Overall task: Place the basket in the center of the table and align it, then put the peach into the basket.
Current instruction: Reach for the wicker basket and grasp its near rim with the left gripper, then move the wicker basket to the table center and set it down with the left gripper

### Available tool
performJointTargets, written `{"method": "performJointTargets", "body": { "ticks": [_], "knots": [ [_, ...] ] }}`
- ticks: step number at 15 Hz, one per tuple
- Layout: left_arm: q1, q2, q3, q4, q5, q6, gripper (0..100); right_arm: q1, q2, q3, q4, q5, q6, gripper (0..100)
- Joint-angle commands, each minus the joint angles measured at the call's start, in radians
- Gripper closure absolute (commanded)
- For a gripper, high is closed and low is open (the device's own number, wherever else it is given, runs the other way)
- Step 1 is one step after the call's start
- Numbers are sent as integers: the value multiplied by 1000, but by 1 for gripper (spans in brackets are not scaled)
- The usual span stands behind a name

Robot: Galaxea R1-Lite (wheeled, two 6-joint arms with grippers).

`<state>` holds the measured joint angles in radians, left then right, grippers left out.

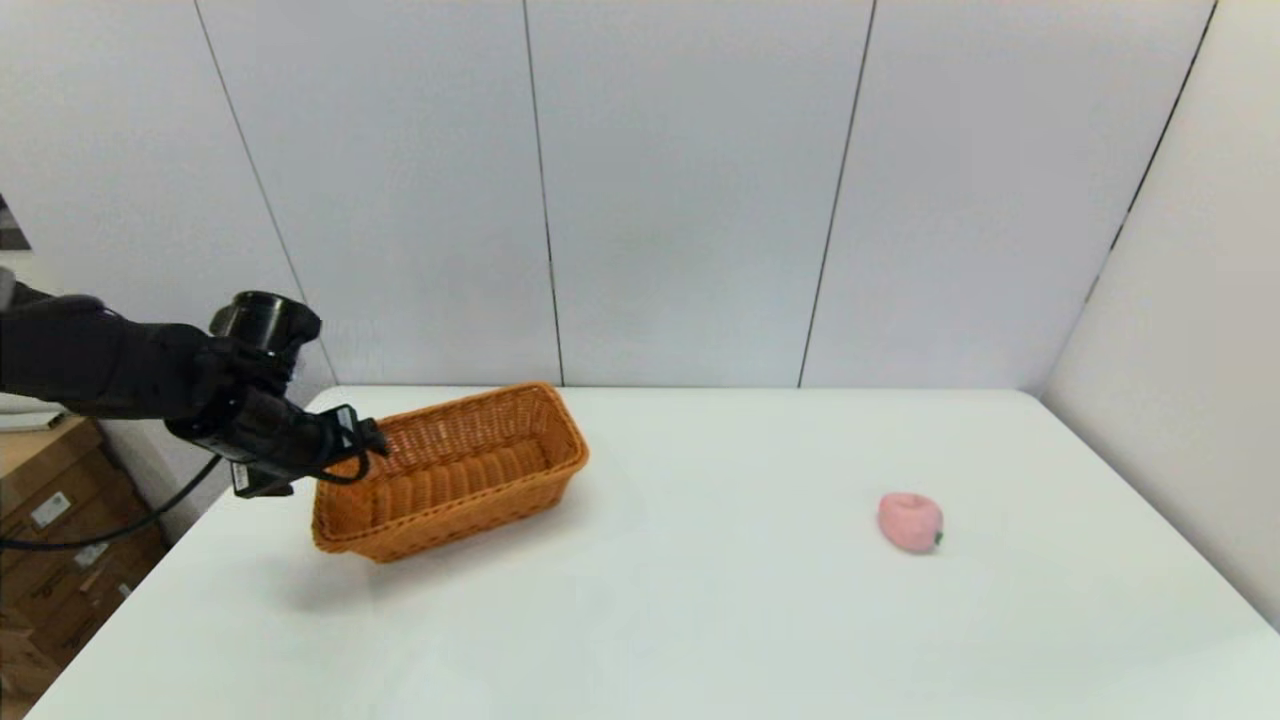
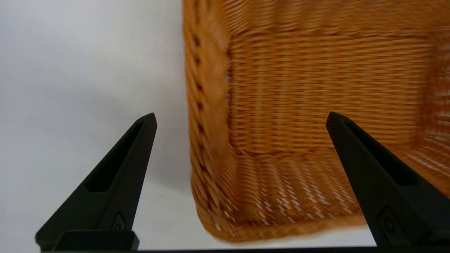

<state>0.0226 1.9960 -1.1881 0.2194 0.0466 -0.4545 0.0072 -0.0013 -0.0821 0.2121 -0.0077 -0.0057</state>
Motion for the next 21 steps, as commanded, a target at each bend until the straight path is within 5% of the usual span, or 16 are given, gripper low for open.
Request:
{"method": "performJointTargets", "body": {
  "ticks": [1,4,5,11,21],
  "knots": [
    [56,122,1,26,-4,-1,0,0,0,-1,1,0,0,0],
    [88,159,-2,26,-59,-1,0,0,0,1,0,0,0,0],
    [92,164,-5,26,-71,-1,100,0,0,1,0,0,0,0],
    [92,172,-31,26,-94,-1,100,0,0,1,0,2,-7,0],
    [86,127,-114,143,-465,-107,100,0,0,-1,4,6,-16,0]
  ]
}}
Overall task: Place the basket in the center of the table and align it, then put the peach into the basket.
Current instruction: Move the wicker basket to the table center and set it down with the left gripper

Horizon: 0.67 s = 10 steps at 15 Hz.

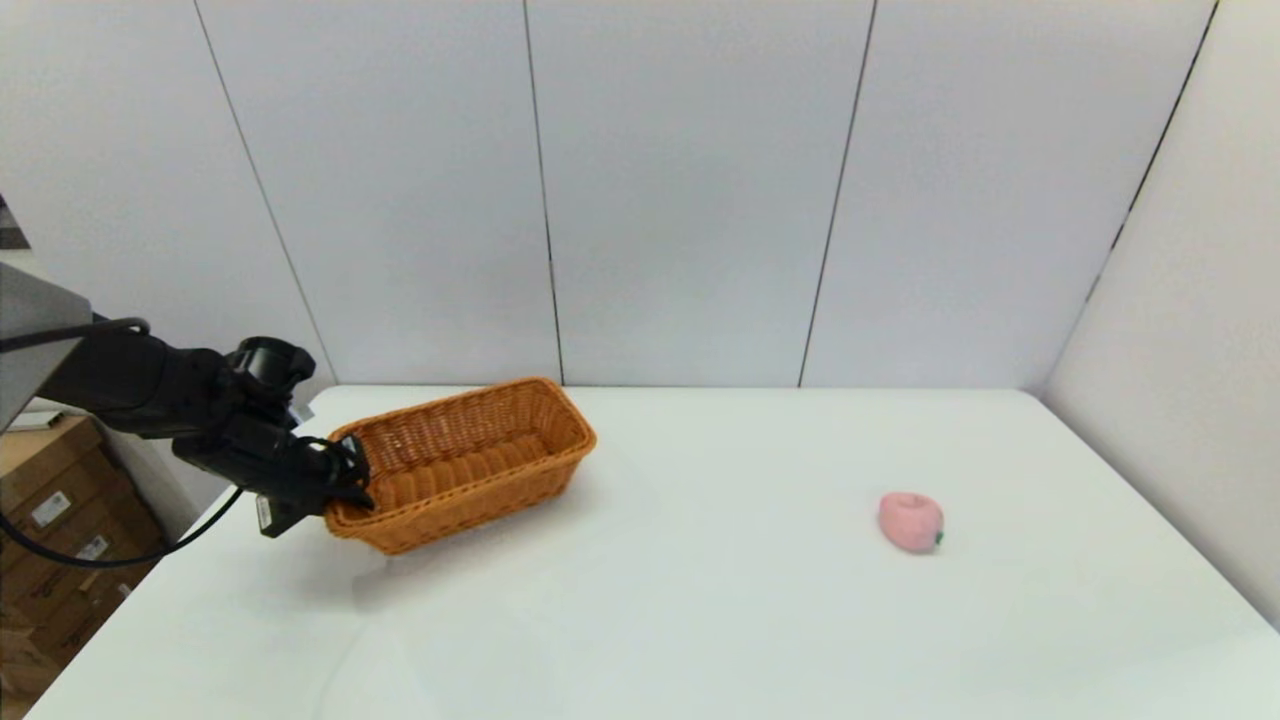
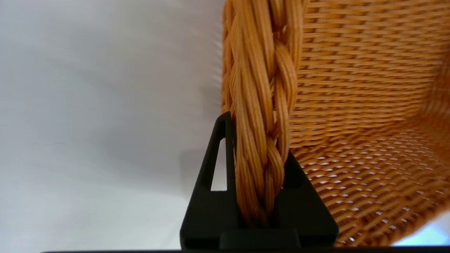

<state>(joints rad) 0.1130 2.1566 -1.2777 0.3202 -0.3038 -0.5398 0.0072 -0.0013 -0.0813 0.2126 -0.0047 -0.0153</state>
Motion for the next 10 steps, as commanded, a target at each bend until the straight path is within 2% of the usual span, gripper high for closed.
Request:
{"method": "performJointTargets", "body": {
  "ticks": [1,10],
  "knots": [
    [-30,-44,-32,74,-129,-17,100,0,0,-2,5,3,-8,0],
    [-394,-147,-32,122,-133,-9,100,0,0,-2,7,5,-9,0]
  ]
}}
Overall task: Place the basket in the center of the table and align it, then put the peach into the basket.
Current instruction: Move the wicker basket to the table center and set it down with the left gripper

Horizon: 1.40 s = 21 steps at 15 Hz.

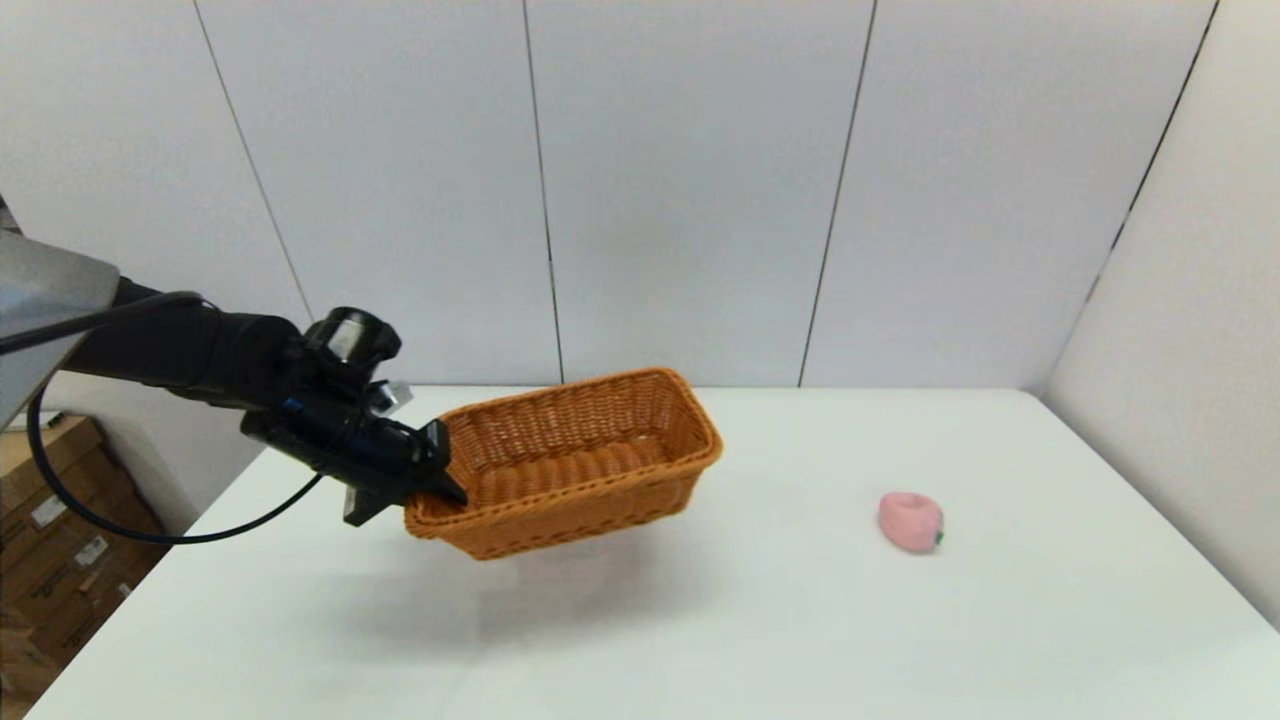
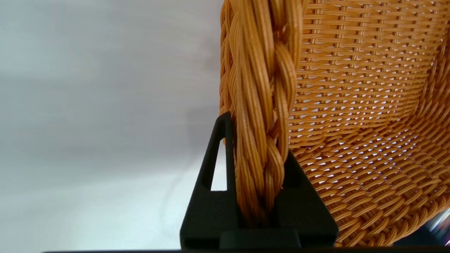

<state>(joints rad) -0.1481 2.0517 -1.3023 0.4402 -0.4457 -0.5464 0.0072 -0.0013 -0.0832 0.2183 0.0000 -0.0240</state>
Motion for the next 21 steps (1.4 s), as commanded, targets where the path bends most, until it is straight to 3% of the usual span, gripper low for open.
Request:
{"method": "performJointTargets", "body": {
  "ticks": [1,4,12,13,18,21],
  "knots": [
    [-176,-31,-9,-1,32,0,100,0,0,0,1,0,-1,0],
    [-258,48,-35,-32,131,9,100,0,0,0,0,2,-1,0],
    [-321,209,-153,-26,185,22,100,0,0,-1,1,2,-1,0],
    [-321,212,-153,-26,199,13,0,0,0,0,1,2,-1,0],
    [-312,188,-160,-12,231,9,0,0,0,-1,1,2,-4,0],
    [-222,91,-176,6,228,26,0,0,1,-1,3,2,-4,0]
  ]
}}
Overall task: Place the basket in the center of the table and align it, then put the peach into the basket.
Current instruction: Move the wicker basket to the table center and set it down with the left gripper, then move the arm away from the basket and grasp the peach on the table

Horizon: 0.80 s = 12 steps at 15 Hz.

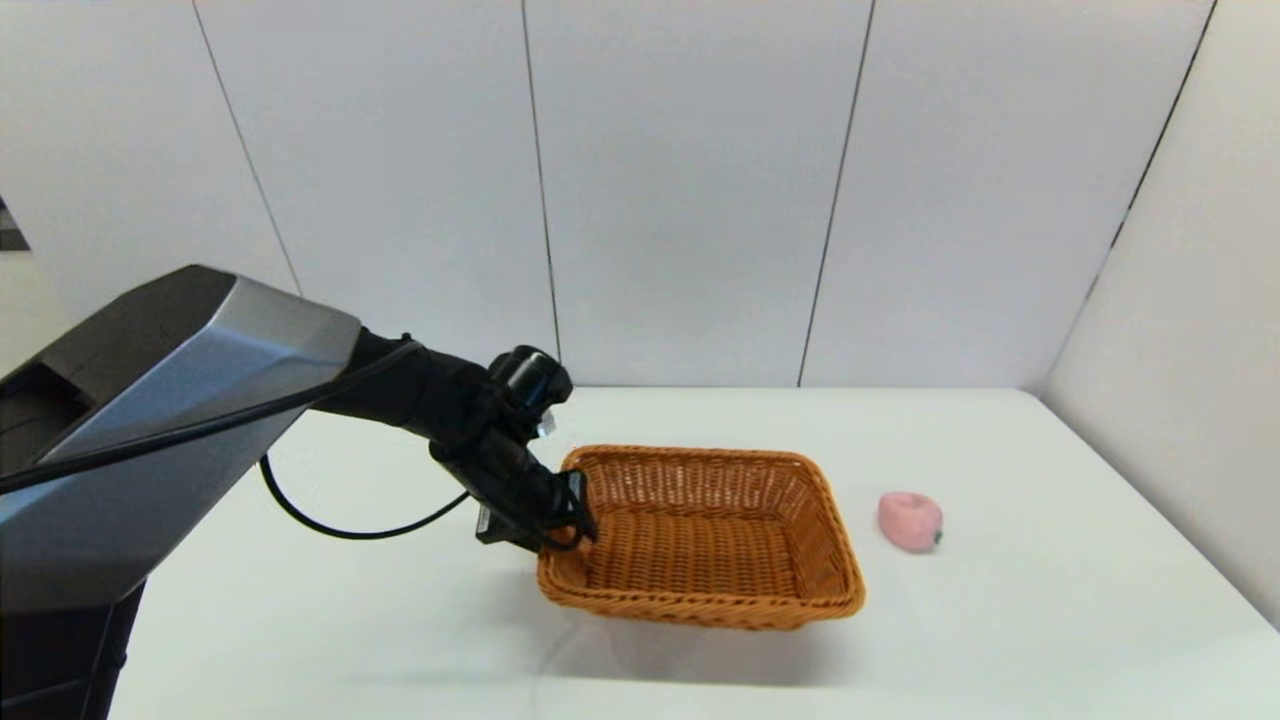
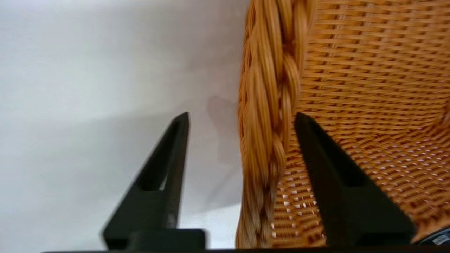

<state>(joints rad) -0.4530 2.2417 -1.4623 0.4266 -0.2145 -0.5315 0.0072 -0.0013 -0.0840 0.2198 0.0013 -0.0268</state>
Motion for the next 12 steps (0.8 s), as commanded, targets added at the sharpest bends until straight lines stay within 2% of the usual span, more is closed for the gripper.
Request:
{"method": "performJointTargets", "body": {
  "ticks": [1,4,8,12],
  "knots": [
    [129,-142,-16,40,-3,41,0,0,0,0,1,0,-1,0],
    [249,-266,-50,149,-5,93,0,0,0,0,1,0,-1,0],
    [447,-441,-33,265,-11,232,0,0,0,0,1,0,-1,0],
    [545,-797,209,290,-11,343,0,0,0,0,1,0,-2,0]
  ]
}}
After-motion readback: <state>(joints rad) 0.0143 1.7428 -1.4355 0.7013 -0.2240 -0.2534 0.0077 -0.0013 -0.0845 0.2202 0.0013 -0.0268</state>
